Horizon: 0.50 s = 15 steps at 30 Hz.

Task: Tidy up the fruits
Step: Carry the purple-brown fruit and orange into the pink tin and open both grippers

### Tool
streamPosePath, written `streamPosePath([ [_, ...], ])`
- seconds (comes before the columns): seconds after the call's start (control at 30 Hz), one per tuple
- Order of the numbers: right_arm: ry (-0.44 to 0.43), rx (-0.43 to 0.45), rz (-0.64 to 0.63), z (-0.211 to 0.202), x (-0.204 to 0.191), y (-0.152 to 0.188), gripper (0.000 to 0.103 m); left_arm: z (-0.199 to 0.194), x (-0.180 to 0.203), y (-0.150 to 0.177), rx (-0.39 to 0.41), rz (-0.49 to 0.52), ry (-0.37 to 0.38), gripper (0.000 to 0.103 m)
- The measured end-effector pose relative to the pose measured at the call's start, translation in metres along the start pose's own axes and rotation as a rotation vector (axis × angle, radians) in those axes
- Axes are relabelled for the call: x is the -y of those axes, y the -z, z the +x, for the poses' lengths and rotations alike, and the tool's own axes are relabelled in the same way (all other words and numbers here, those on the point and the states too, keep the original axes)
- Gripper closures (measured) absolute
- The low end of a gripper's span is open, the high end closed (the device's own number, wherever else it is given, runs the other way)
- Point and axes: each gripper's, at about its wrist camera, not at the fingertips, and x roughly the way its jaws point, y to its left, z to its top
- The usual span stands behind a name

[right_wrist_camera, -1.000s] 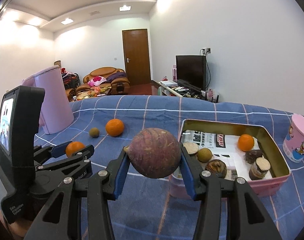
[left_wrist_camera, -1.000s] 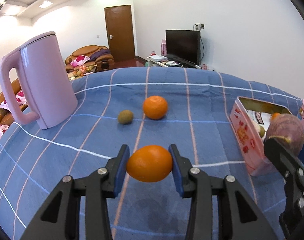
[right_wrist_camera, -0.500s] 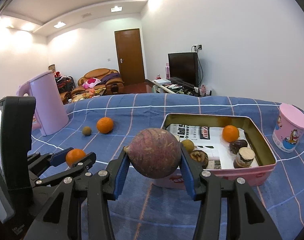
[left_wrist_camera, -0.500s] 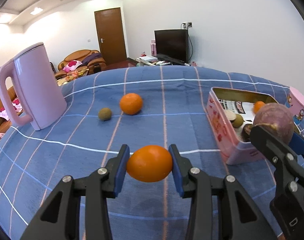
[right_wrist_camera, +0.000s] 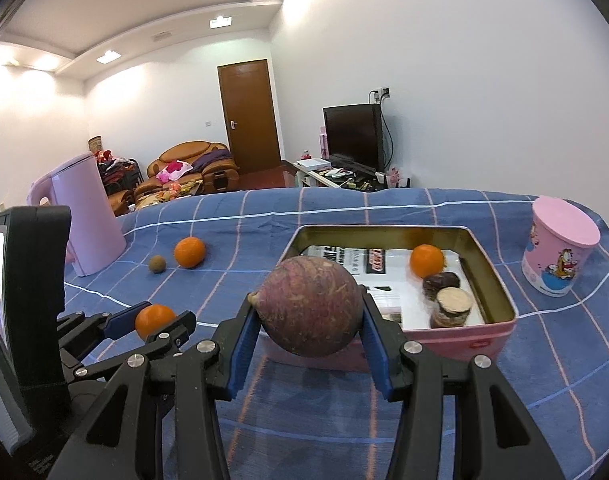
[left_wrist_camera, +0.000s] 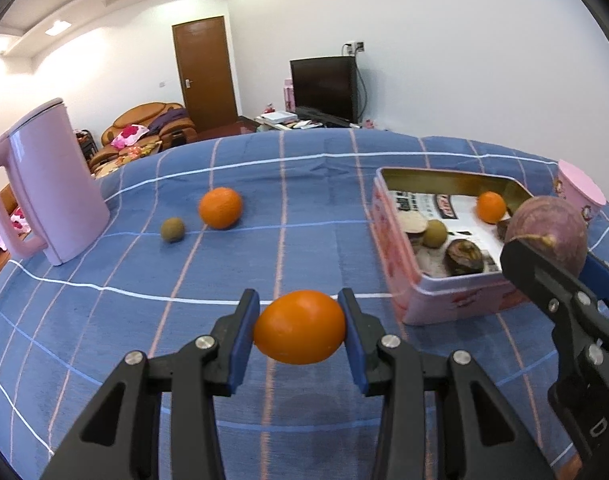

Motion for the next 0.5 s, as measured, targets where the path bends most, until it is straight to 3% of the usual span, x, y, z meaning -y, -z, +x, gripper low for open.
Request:
streamPosePath([
  [0.5, 0.053, 0.017, 0.006, -0.021, 0.033, 0.002, 0.052, -0.010, 0.034, 0.002, 0.008, 0.034, 0.039, 0.060],
])
